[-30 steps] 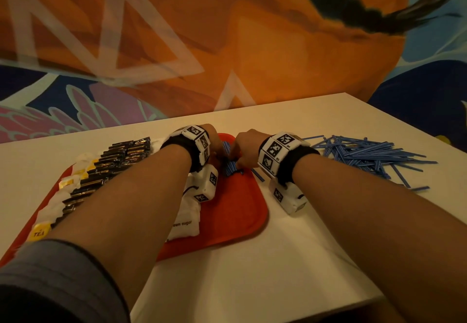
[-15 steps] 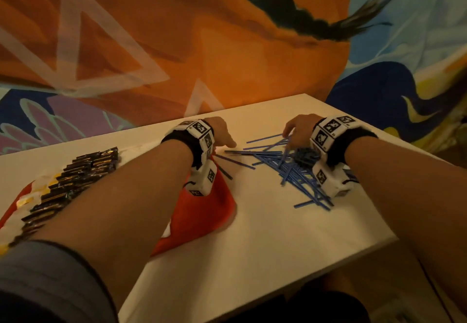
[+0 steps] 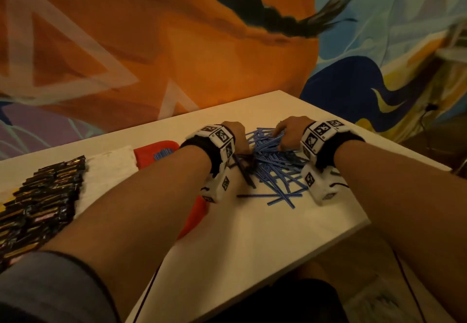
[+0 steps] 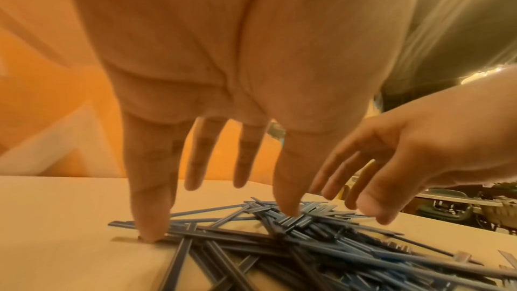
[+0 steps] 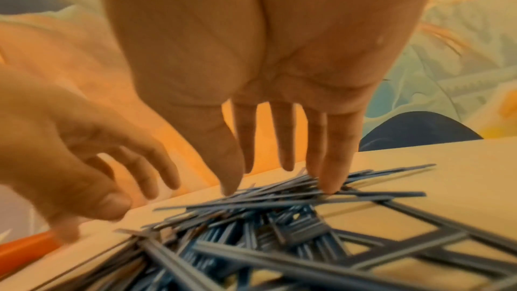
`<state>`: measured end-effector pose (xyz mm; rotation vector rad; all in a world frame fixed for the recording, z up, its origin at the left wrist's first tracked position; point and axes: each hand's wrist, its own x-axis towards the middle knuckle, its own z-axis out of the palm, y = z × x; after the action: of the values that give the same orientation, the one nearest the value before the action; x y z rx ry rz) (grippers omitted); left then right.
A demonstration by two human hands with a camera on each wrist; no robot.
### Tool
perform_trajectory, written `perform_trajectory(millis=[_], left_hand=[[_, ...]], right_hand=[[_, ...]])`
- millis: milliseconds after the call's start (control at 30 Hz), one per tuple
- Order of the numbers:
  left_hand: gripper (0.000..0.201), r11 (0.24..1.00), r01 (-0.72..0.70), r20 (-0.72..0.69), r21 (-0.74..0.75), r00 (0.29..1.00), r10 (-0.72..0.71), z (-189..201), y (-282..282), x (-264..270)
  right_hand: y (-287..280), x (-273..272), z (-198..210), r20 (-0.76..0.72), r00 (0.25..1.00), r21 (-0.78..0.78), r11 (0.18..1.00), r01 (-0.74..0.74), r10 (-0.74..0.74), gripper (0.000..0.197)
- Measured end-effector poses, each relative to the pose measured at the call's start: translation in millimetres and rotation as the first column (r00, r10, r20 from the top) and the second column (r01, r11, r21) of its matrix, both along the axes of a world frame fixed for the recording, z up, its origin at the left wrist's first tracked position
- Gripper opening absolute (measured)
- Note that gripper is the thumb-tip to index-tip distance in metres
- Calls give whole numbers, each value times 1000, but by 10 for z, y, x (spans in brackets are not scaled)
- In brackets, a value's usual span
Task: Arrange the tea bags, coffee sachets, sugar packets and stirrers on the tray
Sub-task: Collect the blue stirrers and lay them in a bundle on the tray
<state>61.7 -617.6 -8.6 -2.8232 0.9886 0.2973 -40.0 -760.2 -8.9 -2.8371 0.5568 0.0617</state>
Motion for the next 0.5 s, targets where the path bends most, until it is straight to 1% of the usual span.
perform_trajectory(millis=[67, 100, 167, 233, 300, 333, 400, 467, 500], left_hand=[[54, 999, -34, 6, 6, 999, 34, -18, 0, 19], [58, 998, -48, -3, 28, 999, 48, -8, -8, -4], [67, 995, -55, -47, 80, 997, 59, 6, -73, -36], [89, 995, -40, -102, 93, 994, 49, -17, -181, -42], [98, 995, -50, -120, 85, 991, 60, -63, -298, -44], [98, 996, -47, -112, 80, 992, 56, -74, -348, -57], [91, 997, -40, -85, 64, 995, 46, -89, -447, -72], [82, 998, -55, -55, 27, 997, 57, -125, -520, -74], [77, 999, -54, -40, 5, 998, 54, -151, -543, -67]], right_hand=[[-54, -37, 18, 3, 999, -46, 998, 52, -52, 31], [-72, -53, -2, -23, 998, -67, 996, 64, -66, 31], [-90, -60, -72, -77, 996, -88, 995, 38, -45, 31], [-52, -52, -113, -66, 998, -41, 999, -2, -1, 31], [18, -41, -109, -43, 997, 15, 998, -58, 59, 31], [42, -37, -99, -32, 996, 48, 995, -85, 87, 31], [41, -35, -80, -2, 994, 117, 987, -108, 109, 31], [-10, -46, -76, 51, 996, 165, 983, -81, 74, 38], [-38, -54, -77, 70, 997, 164, 985, -47, 36, 39]])
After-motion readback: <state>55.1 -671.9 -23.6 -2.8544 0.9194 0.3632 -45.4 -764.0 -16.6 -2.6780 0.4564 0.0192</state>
